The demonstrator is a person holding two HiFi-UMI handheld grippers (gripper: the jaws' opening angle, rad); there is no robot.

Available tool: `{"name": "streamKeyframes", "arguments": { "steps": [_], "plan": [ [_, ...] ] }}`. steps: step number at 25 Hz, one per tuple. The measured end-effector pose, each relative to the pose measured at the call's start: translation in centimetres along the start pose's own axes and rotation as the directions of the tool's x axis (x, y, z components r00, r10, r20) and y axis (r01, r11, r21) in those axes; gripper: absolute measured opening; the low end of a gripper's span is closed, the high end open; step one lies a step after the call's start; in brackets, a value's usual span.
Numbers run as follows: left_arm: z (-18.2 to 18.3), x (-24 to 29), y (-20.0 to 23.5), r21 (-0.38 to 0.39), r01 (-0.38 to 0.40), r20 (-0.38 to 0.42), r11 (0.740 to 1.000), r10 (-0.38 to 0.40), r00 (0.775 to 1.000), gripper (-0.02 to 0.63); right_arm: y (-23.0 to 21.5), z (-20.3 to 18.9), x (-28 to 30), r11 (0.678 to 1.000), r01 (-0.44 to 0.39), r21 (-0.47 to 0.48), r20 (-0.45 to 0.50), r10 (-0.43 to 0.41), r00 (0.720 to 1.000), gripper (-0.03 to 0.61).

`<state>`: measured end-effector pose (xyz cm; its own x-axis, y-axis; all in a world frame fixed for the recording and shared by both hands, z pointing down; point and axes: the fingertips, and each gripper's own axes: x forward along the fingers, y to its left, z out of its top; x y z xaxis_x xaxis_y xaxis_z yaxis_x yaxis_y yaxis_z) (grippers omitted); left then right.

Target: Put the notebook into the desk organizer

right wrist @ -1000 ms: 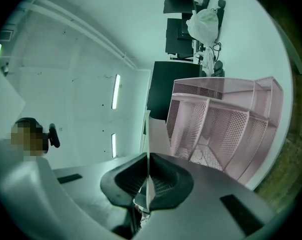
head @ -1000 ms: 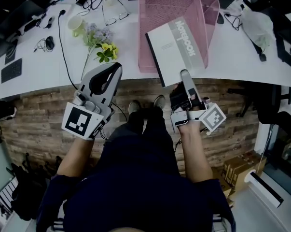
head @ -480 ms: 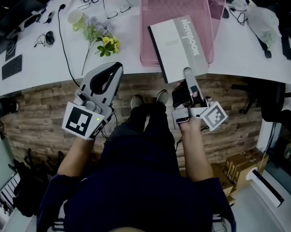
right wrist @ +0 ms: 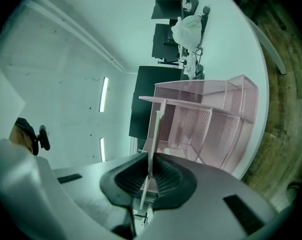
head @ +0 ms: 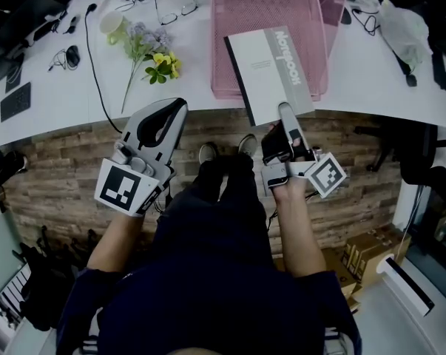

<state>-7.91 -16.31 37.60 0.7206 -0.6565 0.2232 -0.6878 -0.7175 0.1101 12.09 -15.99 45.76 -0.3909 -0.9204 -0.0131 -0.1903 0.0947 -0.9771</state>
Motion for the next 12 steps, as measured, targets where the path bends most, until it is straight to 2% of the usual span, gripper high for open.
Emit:
{"name": "streamKeyframes", "arguments": {
  "steps": [8,12],
  "plan": [
    [-0.78,0.31,-0.26,-0.011,0.001,-0.015,1.0,-0.001,1.0,0.035,-0.63,-0.02,0.11,1.0,0.004,0.028,-0.006,-0.004,1.0,0.034],
    [-0.87,0.42,-0.41,-0.012,0.001,-0.015,1.0,-0.001,1.0,0.035,-0.76,-0.04,0.09,0.999,-0.004,0.045,-0.013,0.004,1.0,0.067]
  ]
}}
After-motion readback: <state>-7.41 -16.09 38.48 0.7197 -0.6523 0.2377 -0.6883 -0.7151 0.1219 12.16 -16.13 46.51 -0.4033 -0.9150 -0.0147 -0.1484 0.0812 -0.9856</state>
